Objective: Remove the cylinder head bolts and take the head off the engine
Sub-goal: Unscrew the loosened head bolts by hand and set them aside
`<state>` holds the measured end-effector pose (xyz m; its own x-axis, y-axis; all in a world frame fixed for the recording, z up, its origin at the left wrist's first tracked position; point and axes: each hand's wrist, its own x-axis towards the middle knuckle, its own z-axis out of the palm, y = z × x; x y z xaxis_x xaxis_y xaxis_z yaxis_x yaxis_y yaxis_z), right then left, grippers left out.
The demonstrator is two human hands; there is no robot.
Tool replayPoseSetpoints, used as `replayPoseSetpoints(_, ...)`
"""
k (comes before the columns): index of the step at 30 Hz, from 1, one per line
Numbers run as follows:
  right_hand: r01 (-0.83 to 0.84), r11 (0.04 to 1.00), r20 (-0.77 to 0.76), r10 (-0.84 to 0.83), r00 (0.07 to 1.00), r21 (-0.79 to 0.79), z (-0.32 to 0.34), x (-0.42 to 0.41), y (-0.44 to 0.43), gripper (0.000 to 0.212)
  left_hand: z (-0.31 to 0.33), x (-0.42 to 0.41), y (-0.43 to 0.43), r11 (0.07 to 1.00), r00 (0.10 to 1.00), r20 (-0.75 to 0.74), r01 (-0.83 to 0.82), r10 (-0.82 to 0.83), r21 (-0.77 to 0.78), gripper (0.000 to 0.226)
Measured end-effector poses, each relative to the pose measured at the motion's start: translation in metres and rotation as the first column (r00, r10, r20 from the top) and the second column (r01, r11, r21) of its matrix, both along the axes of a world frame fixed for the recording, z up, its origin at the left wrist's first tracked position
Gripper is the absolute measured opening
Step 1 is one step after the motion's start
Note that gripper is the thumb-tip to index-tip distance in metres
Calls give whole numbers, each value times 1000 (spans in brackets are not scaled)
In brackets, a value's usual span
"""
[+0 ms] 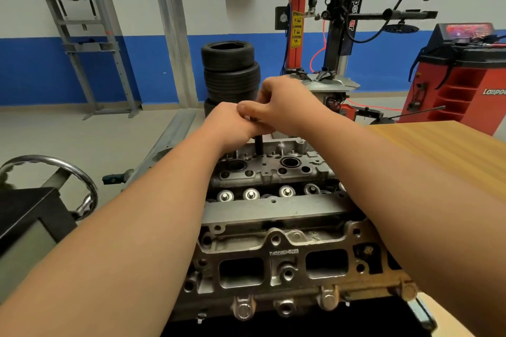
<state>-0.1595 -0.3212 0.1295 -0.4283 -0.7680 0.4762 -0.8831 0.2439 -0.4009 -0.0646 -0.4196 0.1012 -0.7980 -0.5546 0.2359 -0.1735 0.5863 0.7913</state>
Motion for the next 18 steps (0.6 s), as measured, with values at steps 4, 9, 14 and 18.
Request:
replayPoseSetpoints(4, -81, 997, -34, 80, 996, -12, 3, 1, 2, 16, 1, 4, -4, 997, 997, 45, 53, -56, 59, 10)
replayPoseSetpoints(9, -218, 974, 89, 224, 971, -66, 7, 4, 10, 27, 3, 9, -9, 988, 990, 61, 125, -131, 87, 2)
replayPoseSetpoints(14, -35, 999, 40, 35, 999, 4, 3, 2, 3, 22, -1, 4, -9, 998, 999, -6, 41, -41, 38, 18)
replayPoseSetpoints(18, -60, 998, -8, 60, 998, 18, 5, -3, 6, 16, 2, 4, -11, 988, 996, 39, 79, -85, 135, 17)
